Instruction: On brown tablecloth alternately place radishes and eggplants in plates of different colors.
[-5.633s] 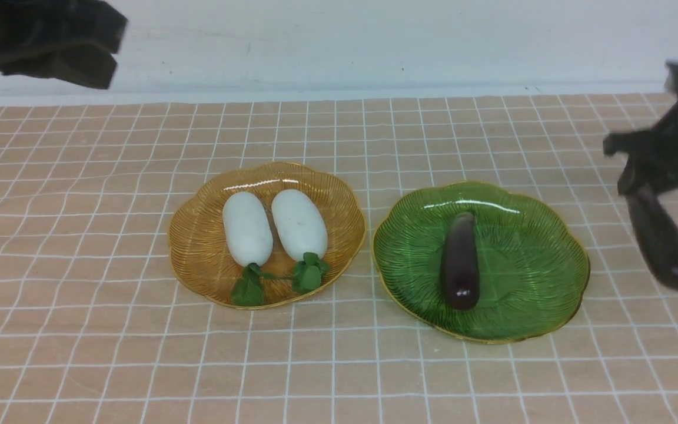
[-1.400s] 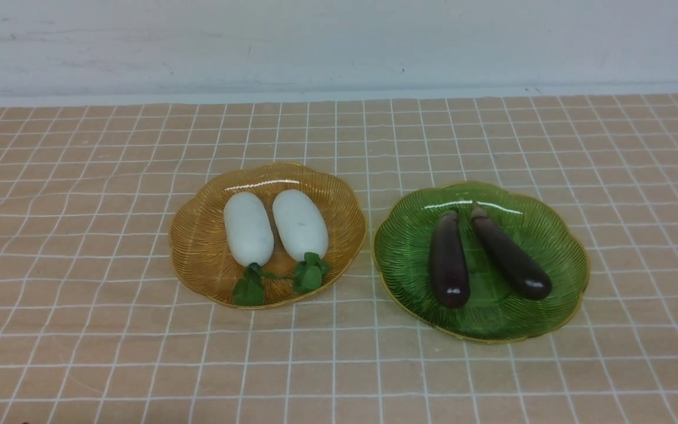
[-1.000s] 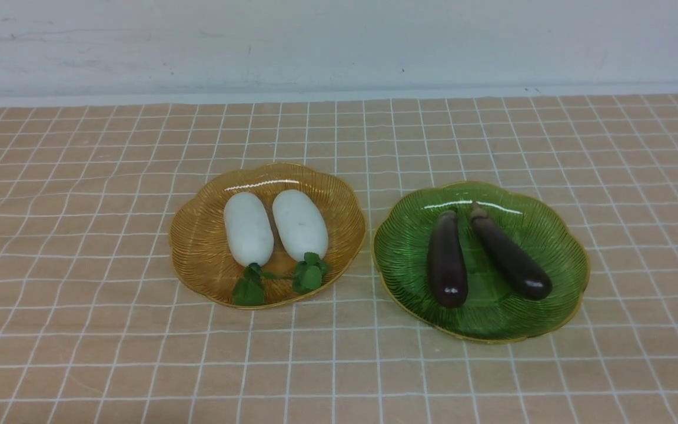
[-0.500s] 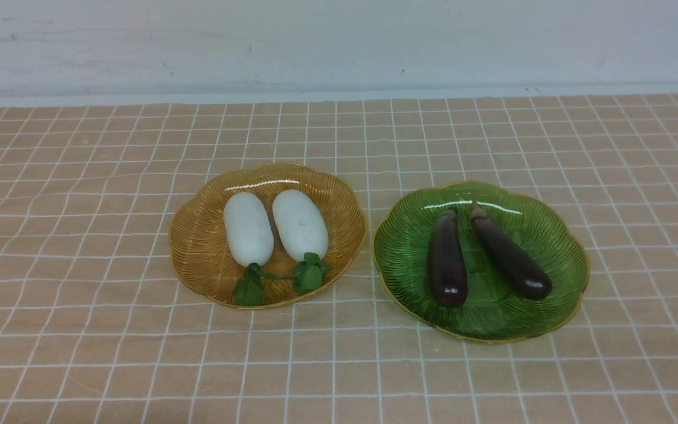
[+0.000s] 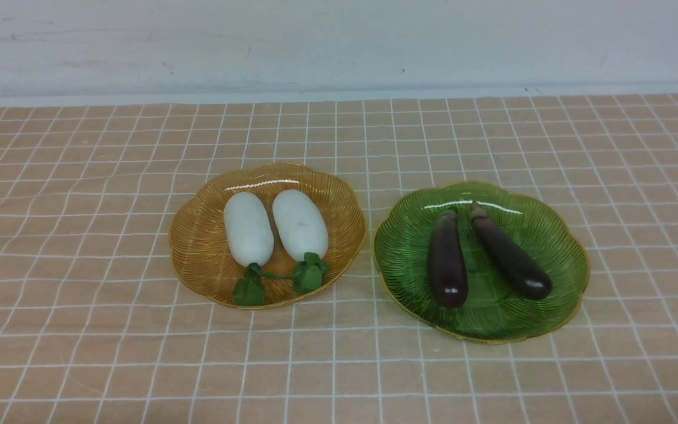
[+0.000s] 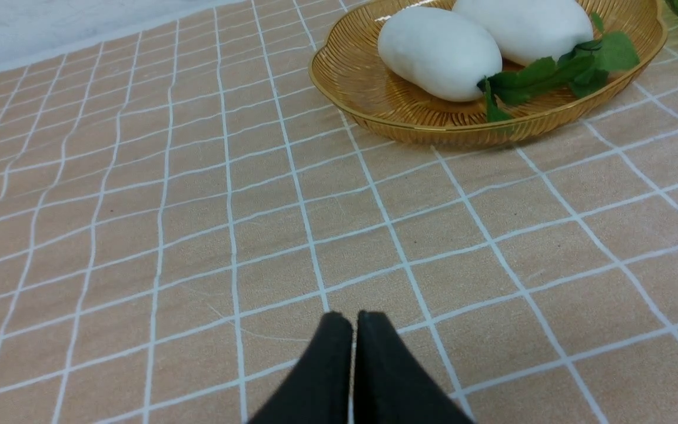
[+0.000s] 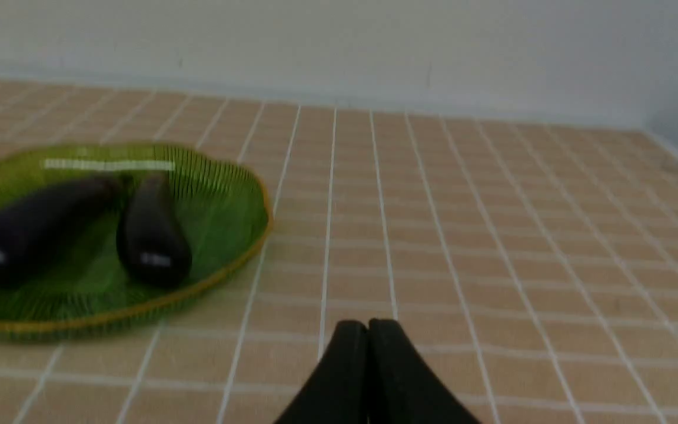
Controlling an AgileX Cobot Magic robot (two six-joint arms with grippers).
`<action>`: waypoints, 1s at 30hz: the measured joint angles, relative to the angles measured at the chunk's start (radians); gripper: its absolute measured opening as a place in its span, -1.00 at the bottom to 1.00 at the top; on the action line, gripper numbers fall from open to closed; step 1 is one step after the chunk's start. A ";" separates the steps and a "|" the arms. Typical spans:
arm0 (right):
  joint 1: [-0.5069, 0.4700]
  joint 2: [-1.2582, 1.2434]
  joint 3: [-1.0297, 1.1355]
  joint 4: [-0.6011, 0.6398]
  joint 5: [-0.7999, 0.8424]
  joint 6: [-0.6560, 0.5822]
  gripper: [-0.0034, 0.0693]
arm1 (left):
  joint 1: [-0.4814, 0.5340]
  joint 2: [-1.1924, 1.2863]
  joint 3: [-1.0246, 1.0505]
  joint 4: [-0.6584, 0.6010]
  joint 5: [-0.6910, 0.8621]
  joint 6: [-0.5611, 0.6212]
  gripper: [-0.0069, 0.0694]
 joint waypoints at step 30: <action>-0.003 0.000 -0.001 -0.002 0.037 -0.006 -0.95 | 0.000 0.000 0.000 0.000 0.000 0.000 -0.83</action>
